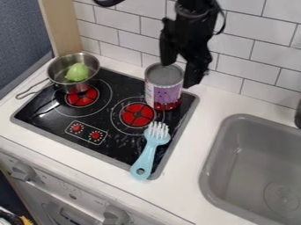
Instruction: Move the can to lower left of the burner
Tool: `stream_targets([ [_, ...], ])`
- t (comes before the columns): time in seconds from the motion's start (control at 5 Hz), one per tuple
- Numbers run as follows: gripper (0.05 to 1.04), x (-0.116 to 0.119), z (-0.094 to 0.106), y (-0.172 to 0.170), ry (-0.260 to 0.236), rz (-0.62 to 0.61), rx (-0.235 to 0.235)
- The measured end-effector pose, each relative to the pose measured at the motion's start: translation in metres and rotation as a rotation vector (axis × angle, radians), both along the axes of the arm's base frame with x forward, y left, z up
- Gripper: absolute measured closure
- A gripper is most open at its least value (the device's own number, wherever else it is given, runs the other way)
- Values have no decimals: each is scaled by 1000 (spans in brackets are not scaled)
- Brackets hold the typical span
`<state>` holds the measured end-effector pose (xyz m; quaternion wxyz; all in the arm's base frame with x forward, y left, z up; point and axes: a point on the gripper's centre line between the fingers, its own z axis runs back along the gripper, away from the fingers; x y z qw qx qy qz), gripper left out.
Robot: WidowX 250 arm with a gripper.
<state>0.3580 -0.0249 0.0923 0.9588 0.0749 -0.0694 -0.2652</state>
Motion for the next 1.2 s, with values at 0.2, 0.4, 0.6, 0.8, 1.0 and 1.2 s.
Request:
stream_targets([
  [0.2,83,14,-7,-11,-1,-84,9],
  [0.4,83,20,-19,-17,1,-171,41],
  [0.6,82,29,-36,-18,20,-249,89],
  [0.8,83,38,-41,-26,5,-305,70],
  [1.0,83,36,-48,-25,25,-316,74],
  [1.2,83,36,-55,-22,44,-302,83],
])
